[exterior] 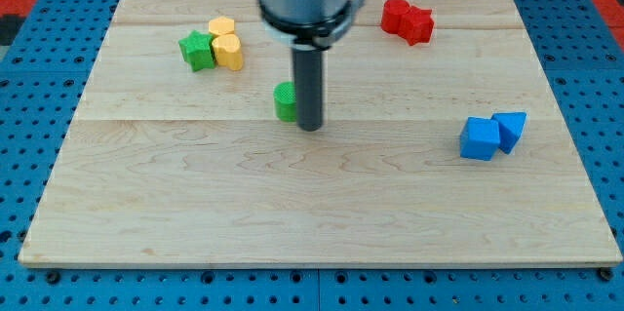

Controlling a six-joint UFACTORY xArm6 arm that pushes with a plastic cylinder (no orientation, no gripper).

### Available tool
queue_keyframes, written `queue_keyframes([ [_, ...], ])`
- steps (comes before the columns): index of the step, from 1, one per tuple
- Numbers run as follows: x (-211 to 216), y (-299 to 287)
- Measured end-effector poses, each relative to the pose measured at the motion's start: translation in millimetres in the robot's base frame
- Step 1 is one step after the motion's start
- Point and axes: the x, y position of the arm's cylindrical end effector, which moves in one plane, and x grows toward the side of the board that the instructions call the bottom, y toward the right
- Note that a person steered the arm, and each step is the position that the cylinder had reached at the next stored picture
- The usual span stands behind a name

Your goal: Push the green circle into the yellow heart

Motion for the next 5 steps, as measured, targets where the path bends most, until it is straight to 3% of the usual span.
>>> queue_keyframes([
  [1,-36,-23],
  [2,-47,-92],
  [3,-4,-77],
  [4,2,-141],
  [5,-19,-138],
])
